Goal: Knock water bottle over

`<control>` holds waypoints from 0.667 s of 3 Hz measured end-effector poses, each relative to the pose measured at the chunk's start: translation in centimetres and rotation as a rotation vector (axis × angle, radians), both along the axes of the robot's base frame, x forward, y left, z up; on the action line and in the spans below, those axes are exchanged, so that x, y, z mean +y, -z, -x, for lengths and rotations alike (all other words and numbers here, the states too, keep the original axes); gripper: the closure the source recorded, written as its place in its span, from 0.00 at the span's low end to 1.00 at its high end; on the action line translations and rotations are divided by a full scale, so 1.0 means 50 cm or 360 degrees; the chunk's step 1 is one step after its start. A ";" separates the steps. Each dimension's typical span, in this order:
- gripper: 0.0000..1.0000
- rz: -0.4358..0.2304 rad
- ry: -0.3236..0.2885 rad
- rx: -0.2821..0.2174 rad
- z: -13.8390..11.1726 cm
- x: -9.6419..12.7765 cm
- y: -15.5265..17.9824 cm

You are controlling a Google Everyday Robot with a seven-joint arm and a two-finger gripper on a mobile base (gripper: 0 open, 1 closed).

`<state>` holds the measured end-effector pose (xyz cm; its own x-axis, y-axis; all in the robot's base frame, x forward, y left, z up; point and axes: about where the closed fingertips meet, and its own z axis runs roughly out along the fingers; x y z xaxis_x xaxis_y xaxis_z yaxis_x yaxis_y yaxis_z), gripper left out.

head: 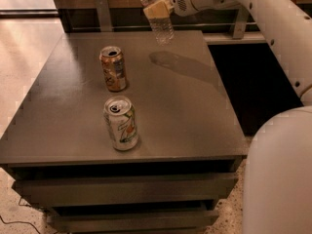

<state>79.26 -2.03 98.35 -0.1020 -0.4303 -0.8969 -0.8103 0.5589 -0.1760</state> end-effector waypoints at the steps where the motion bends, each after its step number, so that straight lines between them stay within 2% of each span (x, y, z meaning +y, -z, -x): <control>1: 1.00 0.0346 0.0108 0.0093 0.032 -0.033 -0.030; 2: 1.00 0.0504 0.0173 0.0181 0.039 -0.068 -0.027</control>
Offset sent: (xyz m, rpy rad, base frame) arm -0.0228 -0.0653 0.0261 -0.4459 0.1800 -0.1722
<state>77.30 -5.45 99.69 -0.2542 -0.6662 -0.7011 -0.7733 0.5754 -0.2664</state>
